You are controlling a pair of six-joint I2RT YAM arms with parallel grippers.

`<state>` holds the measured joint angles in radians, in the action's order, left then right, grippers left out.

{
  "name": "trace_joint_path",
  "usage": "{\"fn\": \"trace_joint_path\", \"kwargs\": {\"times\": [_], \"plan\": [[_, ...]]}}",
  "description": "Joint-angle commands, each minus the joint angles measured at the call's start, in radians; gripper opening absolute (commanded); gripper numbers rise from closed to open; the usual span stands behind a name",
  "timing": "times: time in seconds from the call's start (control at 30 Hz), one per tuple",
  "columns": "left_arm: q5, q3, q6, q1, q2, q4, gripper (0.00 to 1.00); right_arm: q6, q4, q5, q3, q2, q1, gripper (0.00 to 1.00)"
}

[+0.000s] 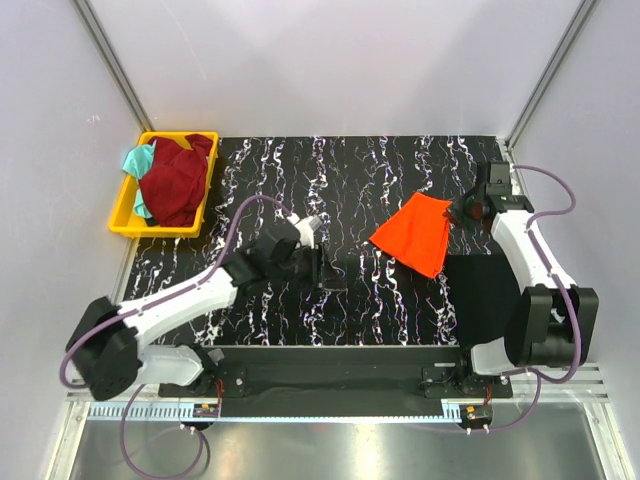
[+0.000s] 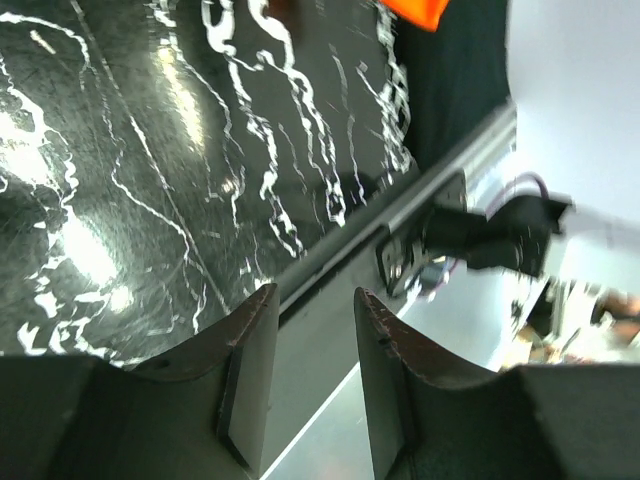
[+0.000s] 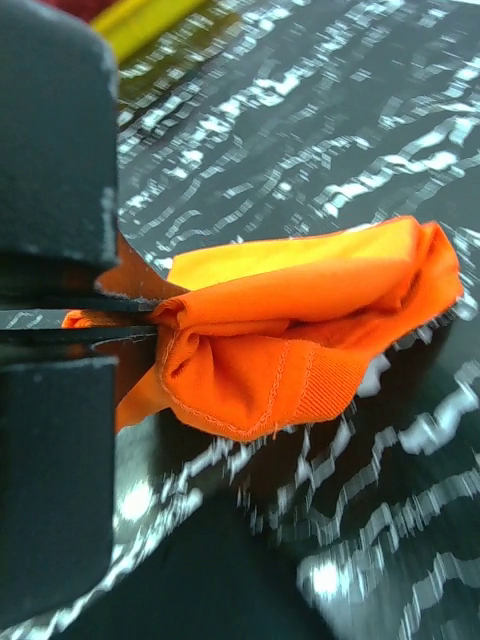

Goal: Fold and stack the t-shirts
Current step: Neatly place the folded tshirt to the corner

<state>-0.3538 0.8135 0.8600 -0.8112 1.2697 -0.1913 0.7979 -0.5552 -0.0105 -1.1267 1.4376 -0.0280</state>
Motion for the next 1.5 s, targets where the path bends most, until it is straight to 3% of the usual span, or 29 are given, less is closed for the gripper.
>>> {"fn": "trace_joint_path", "kwargs": {"times": [0.0,0.4,0.9,1.47], "plan": [[-0.079,-0.028,-0.116,0.026,-0.075,-0.04,0.41,0.014,-0.156,0.211,-0.103,-0.066,0.003,0.0],[-0.215,-0.013,-0.197,0.084,-0.04,-0.046,0.41,-0.054,-0.365,0.285,-0.283,-0.121,-0.053,0.0],[-0.313,-0.008,-0.225,0.139,0.007,-0.036,0.41,-0.101,-0.472,0.064,-0.386,-0.114,-0.205,0.0],[-0.35,-0.048,-0.233,0.158,0.002,-0.022,0.41,-0.164,-0.545,0.014,-0.447,-0.134,-0.316,0.0]]}}
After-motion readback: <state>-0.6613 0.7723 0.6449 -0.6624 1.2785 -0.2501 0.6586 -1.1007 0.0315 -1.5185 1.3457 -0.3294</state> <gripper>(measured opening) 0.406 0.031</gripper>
